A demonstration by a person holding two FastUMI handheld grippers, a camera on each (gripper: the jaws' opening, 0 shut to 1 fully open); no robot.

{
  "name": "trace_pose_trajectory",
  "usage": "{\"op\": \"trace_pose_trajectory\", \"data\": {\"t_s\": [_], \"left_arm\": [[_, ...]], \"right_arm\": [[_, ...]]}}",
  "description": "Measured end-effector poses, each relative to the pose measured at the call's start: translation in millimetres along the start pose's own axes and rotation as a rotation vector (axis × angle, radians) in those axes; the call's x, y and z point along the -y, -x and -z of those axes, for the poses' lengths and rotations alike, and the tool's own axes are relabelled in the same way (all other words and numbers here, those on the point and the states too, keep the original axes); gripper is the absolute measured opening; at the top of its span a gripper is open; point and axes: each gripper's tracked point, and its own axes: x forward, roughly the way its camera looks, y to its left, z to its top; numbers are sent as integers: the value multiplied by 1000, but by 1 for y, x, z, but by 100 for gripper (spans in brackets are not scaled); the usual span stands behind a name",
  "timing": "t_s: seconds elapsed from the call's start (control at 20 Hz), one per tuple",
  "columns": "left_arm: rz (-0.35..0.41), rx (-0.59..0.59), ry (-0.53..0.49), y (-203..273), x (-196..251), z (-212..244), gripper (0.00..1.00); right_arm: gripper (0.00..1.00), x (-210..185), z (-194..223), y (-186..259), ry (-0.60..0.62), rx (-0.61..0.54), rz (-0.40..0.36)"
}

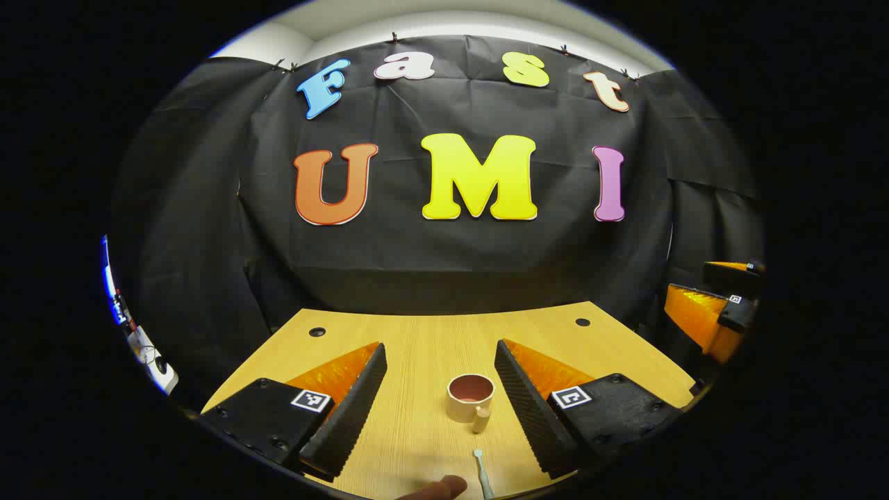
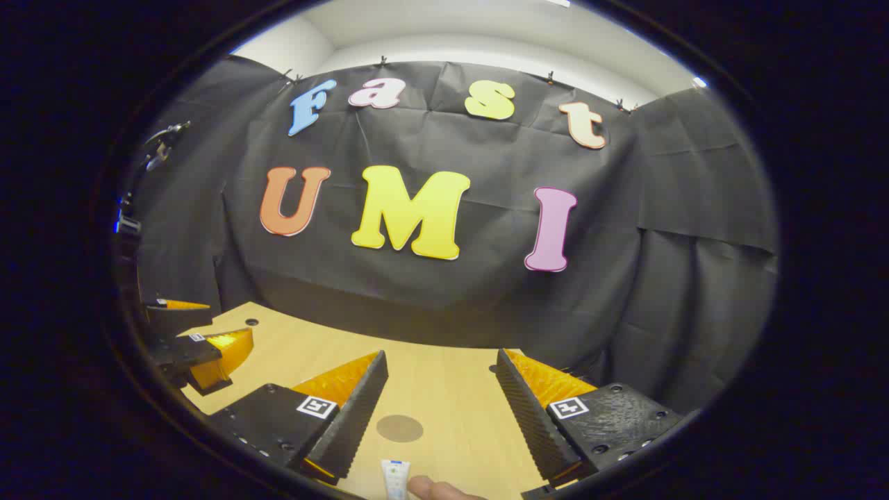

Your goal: Put the toothbrush and toothpaste on the desktop into the cup, then pick up the cup and place it on the coaster on the desktop.

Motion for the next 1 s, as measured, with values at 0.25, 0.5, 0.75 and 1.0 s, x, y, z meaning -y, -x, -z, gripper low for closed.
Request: {"op": "trace_pose_trajectory", "data": {"t_s": [0.25,0.5,0.75,1.0], "left_arm": [[-13,84,-14,-1,12,-35,99],[-33,82,-2,-1,20,-34,99],[-52,48,-13,1,28,-16,99],[-27,-68,-33,-4,43,44,99]], "right_arm": [[95,5,-12,-14,-1,17,-28],[98,14,-10,-21,24,17,-55],[95,18,3,-25,24,-12,-91],[98,15,33,-27,39,-85,-130]]}}
